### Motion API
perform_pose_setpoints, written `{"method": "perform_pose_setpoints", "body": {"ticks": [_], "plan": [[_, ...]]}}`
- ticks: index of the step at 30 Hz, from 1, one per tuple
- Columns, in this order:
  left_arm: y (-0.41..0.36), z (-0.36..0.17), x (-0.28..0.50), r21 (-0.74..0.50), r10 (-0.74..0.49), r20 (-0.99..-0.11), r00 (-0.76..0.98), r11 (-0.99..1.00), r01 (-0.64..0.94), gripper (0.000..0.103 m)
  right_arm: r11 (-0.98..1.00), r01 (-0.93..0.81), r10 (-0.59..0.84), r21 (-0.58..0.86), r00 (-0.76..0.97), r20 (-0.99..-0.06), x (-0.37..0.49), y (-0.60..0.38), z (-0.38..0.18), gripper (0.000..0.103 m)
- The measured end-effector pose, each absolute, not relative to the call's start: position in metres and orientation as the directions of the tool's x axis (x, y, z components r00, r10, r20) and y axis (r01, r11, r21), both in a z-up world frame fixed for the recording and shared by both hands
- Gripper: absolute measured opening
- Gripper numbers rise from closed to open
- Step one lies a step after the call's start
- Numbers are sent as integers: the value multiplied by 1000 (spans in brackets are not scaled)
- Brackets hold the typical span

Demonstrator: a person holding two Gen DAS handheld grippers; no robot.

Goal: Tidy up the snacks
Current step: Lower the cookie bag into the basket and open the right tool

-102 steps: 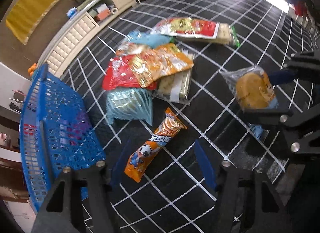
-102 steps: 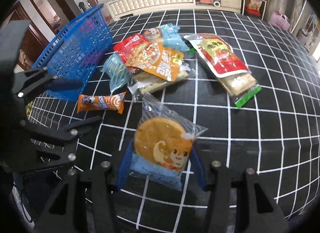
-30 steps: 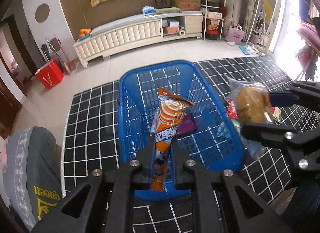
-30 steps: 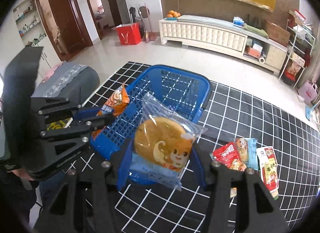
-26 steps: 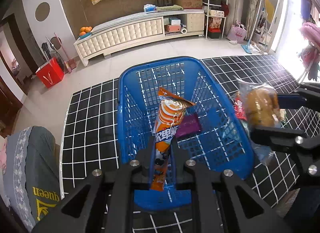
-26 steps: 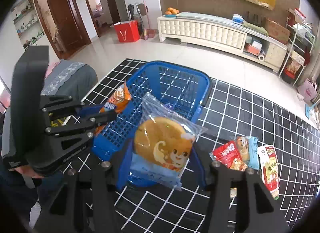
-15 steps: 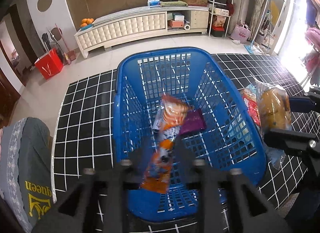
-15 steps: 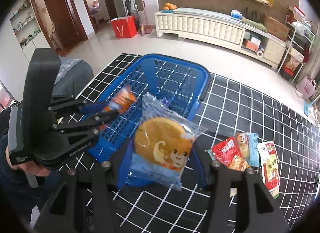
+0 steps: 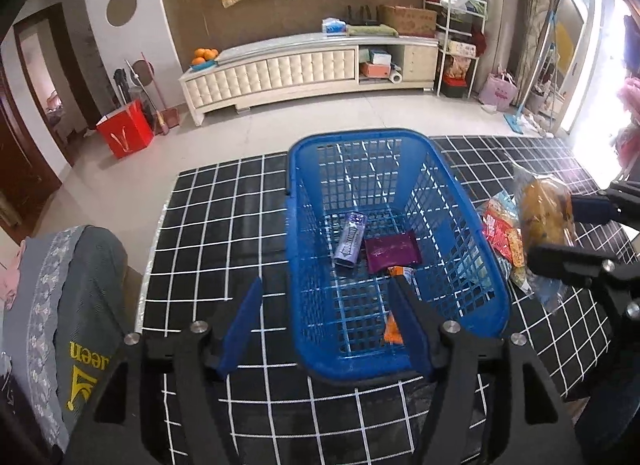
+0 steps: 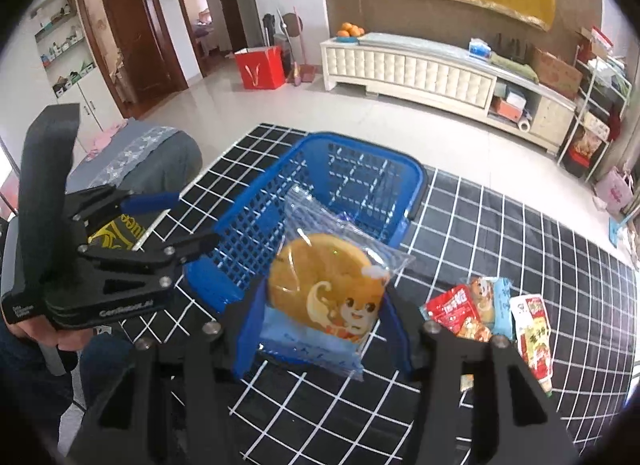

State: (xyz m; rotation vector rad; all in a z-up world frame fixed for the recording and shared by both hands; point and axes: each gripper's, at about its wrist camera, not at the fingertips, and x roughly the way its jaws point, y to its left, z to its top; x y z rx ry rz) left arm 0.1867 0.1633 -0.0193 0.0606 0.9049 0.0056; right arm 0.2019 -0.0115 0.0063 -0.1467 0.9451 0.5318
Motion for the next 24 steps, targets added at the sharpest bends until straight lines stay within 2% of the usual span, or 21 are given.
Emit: {"method": "perform_pose_setpoints", "body": {"ticks": [10, 16, 24], "plan": [[185, -19, 176, 94, 84, -779, 621, 995, -17, 74, 844, -520, 377, 130, 404, -834, 233, 28, -13, 59], [202, -37, 181, 89, 99, -794, 600, 995, -47, 74, 833, -539, 353, 125, 344, -870, 250, 54, -45, 59], [224, -57, 184, 22, 65, -810, 583, 997, -80, 74, 834, -530, 324, 154, 244, -914, 262, 74, -87, 59]]}}
